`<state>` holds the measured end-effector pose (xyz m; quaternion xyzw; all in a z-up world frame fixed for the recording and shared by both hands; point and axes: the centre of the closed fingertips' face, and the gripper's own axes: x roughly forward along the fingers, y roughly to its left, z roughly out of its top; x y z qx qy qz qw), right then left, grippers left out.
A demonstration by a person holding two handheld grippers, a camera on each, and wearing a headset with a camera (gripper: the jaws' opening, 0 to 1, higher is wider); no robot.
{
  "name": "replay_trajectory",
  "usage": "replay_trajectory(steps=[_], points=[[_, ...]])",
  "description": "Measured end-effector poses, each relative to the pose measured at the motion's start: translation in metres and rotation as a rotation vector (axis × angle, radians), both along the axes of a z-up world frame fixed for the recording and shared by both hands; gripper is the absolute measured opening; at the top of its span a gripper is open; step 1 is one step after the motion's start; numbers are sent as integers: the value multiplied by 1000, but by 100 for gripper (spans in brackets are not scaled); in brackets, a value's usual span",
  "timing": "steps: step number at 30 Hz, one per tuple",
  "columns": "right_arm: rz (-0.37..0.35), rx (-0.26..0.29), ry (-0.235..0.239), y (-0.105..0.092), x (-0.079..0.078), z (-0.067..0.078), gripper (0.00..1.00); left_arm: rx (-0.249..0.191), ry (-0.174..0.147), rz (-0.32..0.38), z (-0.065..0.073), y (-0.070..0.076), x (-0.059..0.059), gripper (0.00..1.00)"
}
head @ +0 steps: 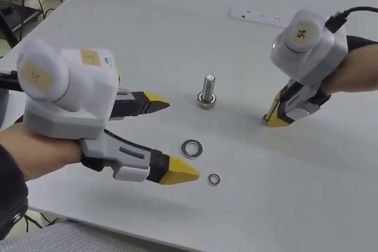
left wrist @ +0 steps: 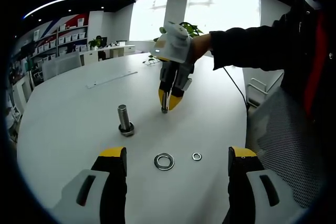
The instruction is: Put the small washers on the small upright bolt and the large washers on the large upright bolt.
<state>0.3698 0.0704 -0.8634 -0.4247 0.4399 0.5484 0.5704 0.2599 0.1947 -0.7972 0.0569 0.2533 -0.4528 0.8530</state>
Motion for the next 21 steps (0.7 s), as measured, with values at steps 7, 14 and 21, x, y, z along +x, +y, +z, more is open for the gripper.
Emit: replay_trajectory(steps=[7, 14, 21], points=[[-21, 1, -7, -11, 2, 1, 18, 1, -2, -2, 1, -1, -1, 79], [-35, 5, -11, -20, -5, 2, 19, 1, -5, -2, 1, -1, -1, 79], [-44, 2, -11, -28, -10, 3, 20, 1, -9, -3, 2, -2, -1, 79]])
